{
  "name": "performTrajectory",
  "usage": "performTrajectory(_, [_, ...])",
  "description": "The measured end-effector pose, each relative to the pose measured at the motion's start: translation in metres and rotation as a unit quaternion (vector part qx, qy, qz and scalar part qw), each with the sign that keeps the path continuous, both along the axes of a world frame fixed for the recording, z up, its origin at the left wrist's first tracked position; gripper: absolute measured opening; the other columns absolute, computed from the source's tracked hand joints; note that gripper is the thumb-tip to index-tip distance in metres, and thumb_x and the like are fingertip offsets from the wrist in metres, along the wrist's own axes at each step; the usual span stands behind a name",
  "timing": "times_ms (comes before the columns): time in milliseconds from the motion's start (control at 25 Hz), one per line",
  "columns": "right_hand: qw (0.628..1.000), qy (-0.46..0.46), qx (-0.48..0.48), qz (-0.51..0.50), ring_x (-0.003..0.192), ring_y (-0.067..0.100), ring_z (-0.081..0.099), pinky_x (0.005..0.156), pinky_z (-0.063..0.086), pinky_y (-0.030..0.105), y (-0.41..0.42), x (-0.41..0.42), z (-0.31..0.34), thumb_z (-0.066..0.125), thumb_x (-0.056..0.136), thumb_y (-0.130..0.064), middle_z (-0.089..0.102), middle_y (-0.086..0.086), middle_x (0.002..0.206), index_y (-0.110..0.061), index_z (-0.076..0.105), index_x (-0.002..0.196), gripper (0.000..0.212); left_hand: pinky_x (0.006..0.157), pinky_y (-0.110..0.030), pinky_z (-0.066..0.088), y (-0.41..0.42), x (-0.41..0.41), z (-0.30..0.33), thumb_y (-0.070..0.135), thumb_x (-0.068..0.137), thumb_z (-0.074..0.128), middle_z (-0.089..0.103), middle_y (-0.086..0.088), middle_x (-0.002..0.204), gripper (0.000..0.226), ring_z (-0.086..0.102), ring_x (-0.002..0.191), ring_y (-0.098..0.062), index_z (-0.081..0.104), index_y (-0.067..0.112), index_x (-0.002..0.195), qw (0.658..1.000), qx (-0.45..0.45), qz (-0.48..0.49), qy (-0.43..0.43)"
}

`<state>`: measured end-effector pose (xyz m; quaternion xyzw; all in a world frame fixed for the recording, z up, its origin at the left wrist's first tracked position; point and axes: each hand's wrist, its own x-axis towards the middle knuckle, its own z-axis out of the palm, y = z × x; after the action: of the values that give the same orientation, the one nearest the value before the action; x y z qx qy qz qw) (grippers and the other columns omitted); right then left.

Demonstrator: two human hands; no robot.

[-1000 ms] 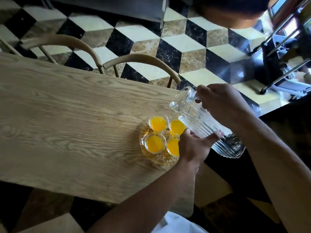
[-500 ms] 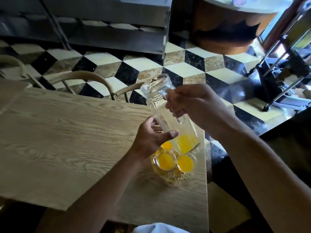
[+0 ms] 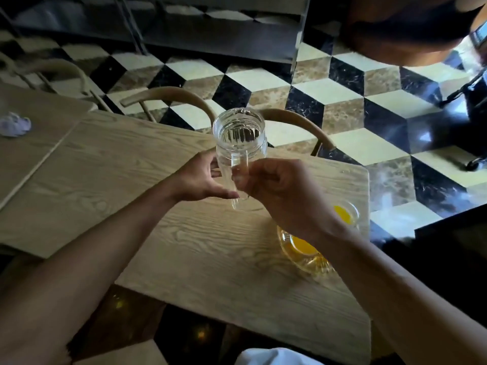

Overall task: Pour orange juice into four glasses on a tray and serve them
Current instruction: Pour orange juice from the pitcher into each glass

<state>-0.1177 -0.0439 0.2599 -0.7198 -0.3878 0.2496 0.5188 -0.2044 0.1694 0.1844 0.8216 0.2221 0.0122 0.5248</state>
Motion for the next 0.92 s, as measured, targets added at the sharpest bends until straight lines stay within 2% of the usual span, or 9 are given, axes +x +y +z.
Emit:
performTrajectory(120, [1.000, 0.005, -0.016, -0.018, 0.094, 0.018, 0.076, 0.083, 0.060, 0.051, 0.006, -0.014, -0.036, 0.069, 0.090, -0.033, 0.080, 0.003, 0.095, -0.021, 0.078, 0.103, 0.020, 0.116, -0.045, 0.052, 0.020, 0.000, -0.031, 0.026, 0.056, 0.106, 0.071, 0.005, 0.132, 0.088, 0.067, 0.129, -0.015, 0.061, 0.032, 0.132, 0.999, 0.015, -0.027, 0.020])
performTrajectory(200, [0.999, 0.007, -0.023, -0.041, 0.089, 0.002, 0.074, 0.085, 0.061, 0.040, 0.006, -0.022, -0.059, 0.069, 0.091, -0.028, 0.080, -0.008, 0.094, -0.027, 0.077, 0.108, 0.019, 0.116, -0.046, 0.052, 0.026, 0.003, -0.056, 0.013, 0.061, 0.105, 0.069, 0.010, 0.132, 0.086, 0.067, 0.128, -0.012, 0.061, 0.032, 0.132, 0.998, 0.030, -0.053, 0.014])
performTrajectory(320, [0.997, -0.011, -0.036, -0.063, 0.071, -0.016, 0.062, 0.074, 0.052, 0.016, 0.000, -0.034, -0.088, 0.070, 0.093, -0.020, 0.068, -0.029, 0.071, -0.027, 0.078, 0.111, 0.021, 0.114, -0.048, 0.053, 0.023, 0.008, -0.086, 0.037, 0.059, 0.101, 0.071, 0.014, 0.130, 0.083, 0.068, 0.125, -0.008, 0.064, 0.029, 0.133, 0.995, 0.047, -0.084, 0.004])
performTrajectory(400, [0.996, -0.037, -0.049, -0.067, 0.056, -0.010, 0.053, 0.062, 0.041, 0.011, -0.003, -0.040, -0.102, 0.069, 0.093, -0.020, 0.055, -0.031, 0.057, -0.026, 0.078, 0.110, 0.020, 0.112, -0.043, 0.054, 0.020, 0.009, -0.101, 0.052, 0.056, 0.095, 0.070, 0.014, 0.130, 0.083, 0.067, 0.126, -0.007, 0.063, 0.031, 0.130, 0.994, 0.041, -0.097, 0.004])
performTrajectory(440, [0.995, -0.047, -0.052, -0.070, 0.054, -0.008, 0.052, 0.059, 0.037, 0.009, -0.004, -0.042, -0.107, 0.070, 0.093, -0.019, 0.053, -0.032, 0.057, -0.024, 0.078, 0.109, 0.019, 0.111, -0.039, 0.055, 0.018, 0.010, -0.107, 0.052, 0.056, 0.095, 0.070, 0.014, 0.129, 0.084, 0.067, 0.125, -0.006, 0.062, 0.031, 0.130, 0.993, 0.042, -0.107, 0.001])
performTrajectory(600, [0.993, -0.063, -0.044, -0.089, 0.058, -0.019, 0.051, 0.058, 0.032, -0.001, -0.012, -0.044, -0.123, 0.073, 0.090, -0.007, 0.051, -0.042, 0.061, -0.010, 0.080, 0.107, 0.018, 0.107, -0.030, 0.055, 0.017, 0.016, -0.127, 0.018, 0.064, 0.104, 0.070, 0.008, 0.127, 0.080, 0.068, 0.120, -0.004, 0.061, 0.026, 0.131, 0.988, 0.065, -0.139, 0.004])
performTrajectory(680, [0.993, -0.059, -0.040, -0.091, 0.063, -0.023, 0.051, 0.060, 0.033, -0.002, -0.016, -0.044, -0.129, 0.073, 0.090, -0.006, 0.047, -0.041, 0.060, -0.009, 0.080, 0.106, 0.018, 0.107, -0.029, 0.054, 0.016, 0.016, -0.133, 0.017, 0.063, 0.105, 0.070, 0.005, 0.129, 0.082, 0.068, 0.123, -0.009, 0.061, 0.026, 0.131, 0.986, 0.074, -0.149, 0.002])
performTrajectory(800, [0.993, -0.051, -0.037, -0.097, 0.068, -0.023, 0.054, 0.064, 0.035, -0.002, -0.019, -0.047, -0.137, 0.073, 0.091, -0.009, 0.053, -0.038, 0.080, -0.012, 0.079, 0.112, 0.022, 0.109, -0.038, 0.055, 0.014, 0.019, -0.138, 0.026, 0.061, 0.104, 0.071, 0.002, 0.131, 0.083, 0.068, 0.125, -0.014, 0.064, 0.019, 0.133, 0.982, 0.085, -0.170, -0.007])
performTrajectory(920, [0.993, -0.031, -0.032, -0.106, 0.083, -0.015, 0.066, 0.070, 0.045, 0.004, -0.022, -0.049, -0.141, 0.072, 0.091, -0.010, 0.075, -0.018, 0.101, -0.014, 0.078, 0.114, 0.025, 0.109, -0.049, 0.054, 0.017, 0.023, -0.144, 0.029, 0.061, 0.101, 0.071, 0.001, 0.134, 0.087, 0.068, 0.127, -0.020, 0.063, 0.015, 0.139, 0.975, 0.111, -0.191, -0.004])
